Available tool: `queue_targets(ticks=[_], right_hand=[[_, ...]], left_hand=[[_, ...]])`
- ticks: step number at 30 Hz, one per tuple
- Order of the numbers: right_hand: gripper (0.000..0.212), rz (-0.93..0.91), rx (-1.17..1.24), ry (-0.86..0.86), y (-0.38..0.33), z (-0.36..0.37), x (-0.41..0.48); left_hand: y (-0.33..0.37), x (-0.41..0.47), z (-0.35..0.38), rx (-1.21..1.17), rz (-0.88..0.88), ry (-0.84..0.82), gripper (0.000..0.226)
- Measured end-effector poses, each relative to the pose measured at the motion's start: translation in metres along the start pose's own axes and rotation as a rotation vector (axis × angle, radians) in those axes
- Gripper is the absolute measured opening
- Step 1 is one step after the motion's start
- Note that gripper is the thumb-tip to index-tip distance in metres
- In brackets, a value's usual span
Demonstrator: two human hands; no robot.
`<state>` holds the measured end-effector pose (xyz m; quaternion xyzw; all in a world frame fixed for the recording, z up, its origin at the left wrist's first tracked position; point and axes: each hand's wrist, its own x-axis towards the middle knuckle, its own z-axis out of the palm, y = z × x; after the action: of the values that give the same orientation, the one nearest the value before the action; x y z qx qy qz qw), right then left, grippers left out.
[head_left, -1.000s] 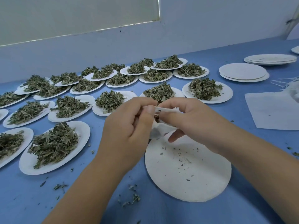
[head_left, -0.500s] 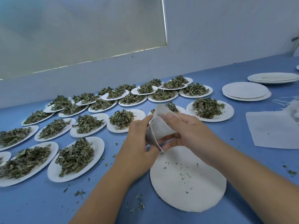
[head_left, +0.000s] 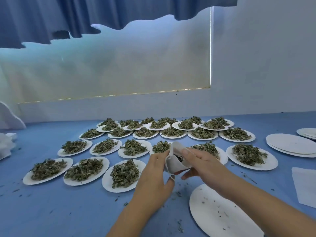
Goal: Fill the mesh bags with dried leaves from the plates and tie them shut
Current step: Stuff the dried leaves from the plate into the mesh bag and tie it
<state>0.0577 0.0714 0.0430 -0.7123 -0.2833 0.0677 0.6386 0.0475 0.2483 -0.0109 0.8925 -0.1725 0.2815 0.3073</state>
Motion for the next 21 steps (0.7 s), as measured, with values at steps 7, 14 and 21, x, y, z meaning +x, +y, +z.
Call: queue_targets(ticks=[7, 14, 21], right_hand=[[0.033, -0.012, 0.082, -0.146, -0.023, 0.092, 0.047], [0.039, 0.067, 0.251, -0.368, -0.032, 0.235, 0.089], [0.027, 0.134, 0.324, -0.432, -0.018, 0.363, 0.116]], left_hand=[[-0.038, -0.043, -0.094, 0.140, -0.207, 0.127, 0.065], [-0.084, -0.122, -0.207, 0.318, -0.414, 0.196, 0.044], [-0.150, -0.183, -0.287, 0.293, -0.655, 0.285, 0.028]])
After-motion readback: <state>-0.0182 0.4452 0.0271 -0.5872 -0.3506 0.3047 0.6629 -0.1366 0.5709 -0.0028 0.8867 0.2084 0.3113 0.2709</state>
